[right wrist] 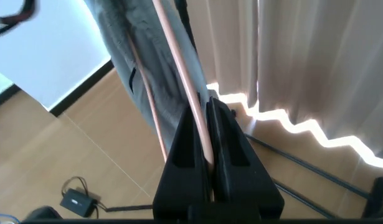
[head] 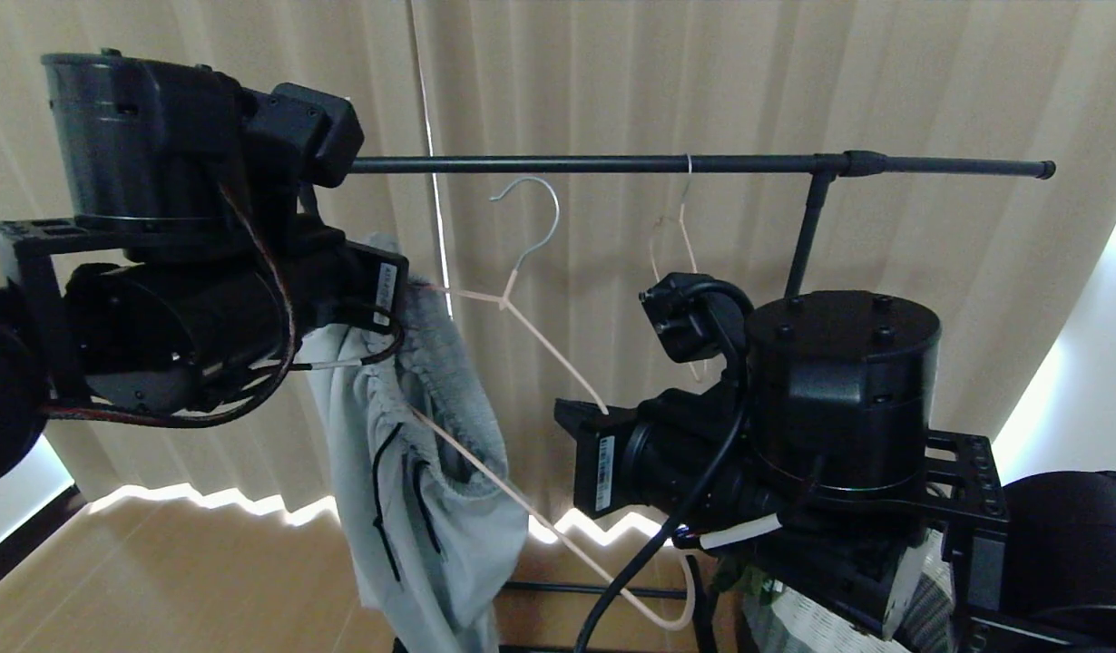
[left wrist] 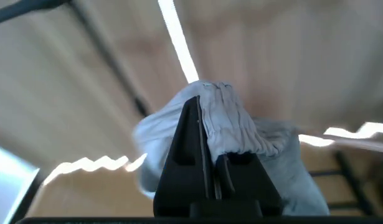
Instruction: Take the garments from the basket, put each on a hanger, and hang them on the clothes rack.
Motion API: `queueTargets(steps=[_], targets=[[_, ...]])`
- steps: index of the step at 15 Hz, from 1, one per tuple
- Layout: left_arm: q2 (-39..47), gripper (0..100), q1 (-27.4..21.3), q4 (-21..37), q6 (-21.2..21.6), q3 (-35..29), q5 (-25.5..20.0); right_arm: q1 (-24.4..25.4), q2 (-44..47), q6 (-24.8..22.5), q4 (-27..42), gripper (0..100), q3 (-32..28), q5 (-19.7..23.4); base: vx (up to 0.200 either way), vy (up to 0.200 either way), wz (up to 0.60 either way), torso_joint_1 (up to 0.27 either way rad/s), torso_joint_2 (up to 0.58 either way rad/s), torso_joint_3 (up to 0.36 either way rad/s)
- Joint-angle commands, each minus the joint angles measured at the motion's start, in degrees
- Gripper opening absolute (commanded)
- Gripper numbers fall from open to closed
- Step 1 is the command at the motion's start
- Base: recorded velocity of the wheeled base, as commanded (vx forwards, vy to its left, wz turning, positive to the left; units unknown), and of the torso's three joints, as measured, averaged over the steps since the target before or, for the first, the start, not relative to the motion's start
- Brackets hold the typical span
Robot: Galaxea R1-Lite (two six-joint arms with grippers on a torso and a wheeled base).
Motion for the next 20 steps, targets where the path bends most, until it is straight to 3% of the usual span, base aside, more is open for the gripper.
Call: queueTargets(steps=[1,4,6,15,16,20], targets=[[-2.9,0,-1.0,0.0,0.4,2.1,-7.9,0.0,-0.9,-1.8,-0.1,0,1.1,0.1,0.0,0.0,0.0,0.0,0.0,0.0],[-5.3,0,-1.4,-0.1,0.5,3.6,-17.4,0.0,-1.2,-3.7,-0.4,0,2.4,0.1,0.0,0.0,0.0,0.0,0.0,0.0],[-6.4,0,-2.4,-0.3,0.4,4.5,-20.5,0.0,-0.9,-3.7,-0.4,0,2.2,0.1,0.0,0.0,0.0,0.0,0.0,0.0],[-9.9,0,-5.0,-0.4,0.5,11.4,-20.8,-0.1,-4.8,-3.9,-0.5,0,2.5,0.0,0.0,0.0,0.0,0.0,0.0,0.0],[-9.9,100,-5.0,-0.4,0.5,11.5,-20.8,-0.1,-5.1,-4.2,-0.5,0,2.6,0.0,0.0,0.0,0.0,0.0,0.0,0.0],[-10.6,100,-5.9,-0.6,0.8,11.5,-21.0,-0.1,-7.0,-4.7,-0.6,0,2.7,0.0,0.0,0.0,0.0,0.0,0.0,0.0]])
